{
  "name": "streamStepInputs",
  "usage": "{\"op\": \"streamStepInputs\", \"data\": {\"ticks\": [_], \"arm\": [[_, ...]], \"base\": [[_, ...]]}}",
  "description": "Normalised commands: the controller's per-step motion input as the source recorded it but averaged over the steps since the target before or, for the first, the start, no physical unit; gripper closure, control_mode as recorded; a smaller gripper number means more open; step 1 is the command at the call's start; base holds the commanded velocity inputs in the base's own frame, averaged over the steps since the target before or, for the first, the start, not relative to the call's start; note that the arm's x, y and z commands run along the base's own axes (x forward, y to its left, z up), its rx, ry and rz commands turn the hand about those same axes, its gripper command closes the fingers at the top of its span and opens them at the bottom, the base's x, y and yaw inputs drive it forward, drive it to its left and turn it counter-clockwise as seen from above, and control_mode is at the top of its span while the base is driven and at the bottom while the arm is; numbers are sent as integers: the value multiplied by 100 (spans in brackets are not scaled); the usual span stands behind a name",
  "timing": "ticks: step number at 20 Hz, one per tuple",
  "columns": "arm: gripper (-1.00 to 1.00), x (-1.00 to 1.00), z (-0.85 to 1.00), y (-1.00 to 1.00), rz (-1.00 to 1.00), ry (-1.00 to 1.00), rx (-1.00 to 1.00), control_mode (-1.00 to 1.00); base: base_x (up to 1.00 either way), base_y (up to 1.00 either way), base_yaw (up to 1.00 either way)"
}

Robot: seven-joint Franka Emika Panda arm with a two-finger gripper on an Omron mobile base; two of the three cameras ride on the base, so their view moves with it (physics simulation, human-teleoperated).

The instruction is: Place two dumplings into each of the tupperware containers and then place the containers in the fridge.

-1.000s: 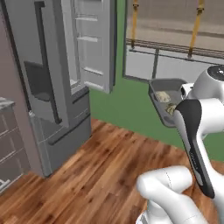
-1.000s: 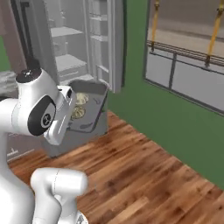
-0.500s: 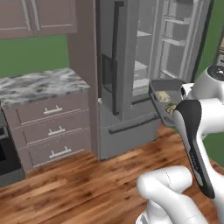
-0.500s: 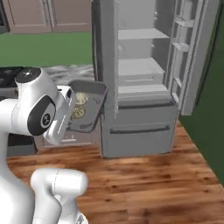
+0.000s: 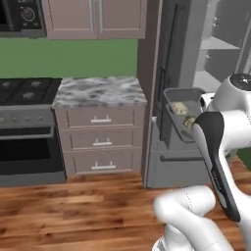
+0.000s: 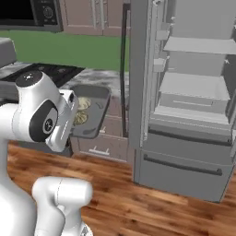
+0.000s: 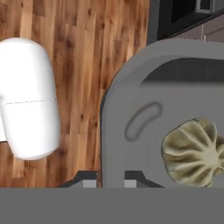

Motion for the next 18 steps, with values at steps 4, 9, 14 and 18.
{"op": "streamStepInputs", "data": {"ticks": [4, 9, 14, 18], "arm": [[100, 0, 0, 0, 0, 0, 0, 100], [100, 0, 0, 0, 0, 0, 0, 100], [100, 0, 0, 0, 0, 0, 0, 100], [100, 0, 0, 0, 0, 0, 0, 100]], "base": [[30, -60, 2], [27, -61, -11], [50, -44, -20], [93, -36, -11]]}}
